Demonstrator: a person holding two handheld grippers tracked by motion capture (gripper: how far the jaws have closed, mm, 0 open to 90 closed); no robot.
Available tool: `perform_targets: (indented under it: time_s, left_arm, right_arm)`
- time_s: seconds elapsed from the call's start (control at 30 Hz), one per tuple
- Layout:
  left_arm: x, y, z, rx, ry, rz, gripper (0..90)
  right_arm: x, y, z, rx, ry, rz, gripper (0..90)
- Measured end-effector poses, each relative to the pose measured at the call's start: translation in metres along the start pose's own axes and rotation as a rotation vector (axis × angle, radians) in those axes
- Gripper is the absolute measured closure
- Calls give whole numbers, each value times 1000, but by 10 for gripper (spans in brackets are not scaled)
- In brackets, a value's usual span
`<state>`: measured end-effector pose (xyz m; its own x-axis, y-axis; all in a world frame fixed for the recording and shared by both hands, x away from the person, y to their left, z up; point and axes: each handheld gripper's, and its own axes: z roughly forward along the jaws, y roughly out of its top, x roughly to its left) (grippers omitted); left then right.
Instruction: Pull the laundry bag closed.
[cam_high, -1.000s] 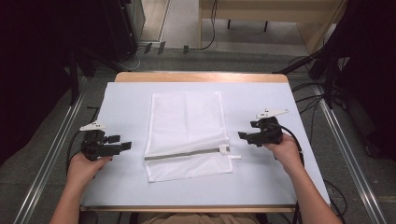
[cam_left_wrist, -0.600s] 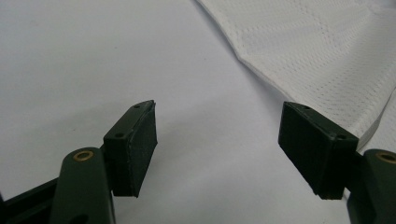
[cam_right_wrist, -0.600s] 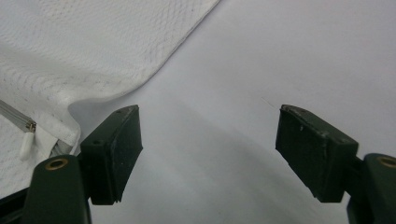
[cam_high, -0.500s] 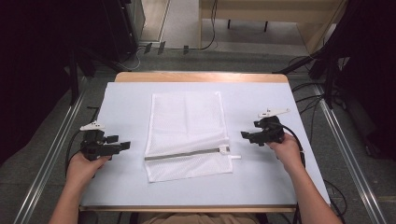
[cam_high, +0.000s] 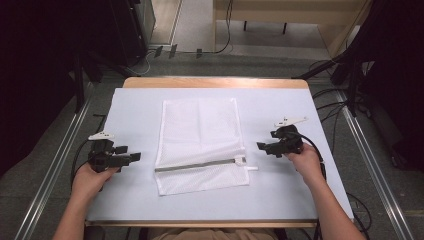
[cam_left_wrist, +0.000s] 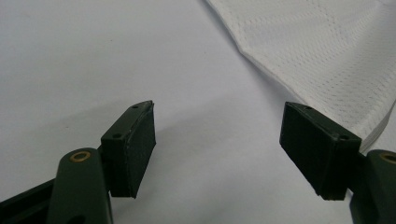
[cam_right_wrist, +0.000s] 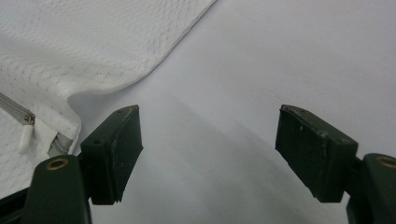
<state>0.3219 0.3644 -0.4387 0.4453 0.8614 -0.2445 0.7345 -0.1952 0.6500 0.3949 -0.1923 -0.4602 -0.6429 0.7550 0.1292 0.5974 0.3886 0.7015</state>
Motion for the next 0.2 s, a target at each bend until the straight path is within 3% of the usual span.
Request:
perform_targets:
  time_s: [0.2]
  left_arm:
    - [0, -1, 3, 10, 5, -11, 262]
  right_arm:
    - [-1, 0, 1, 2, 2, 5, 238]
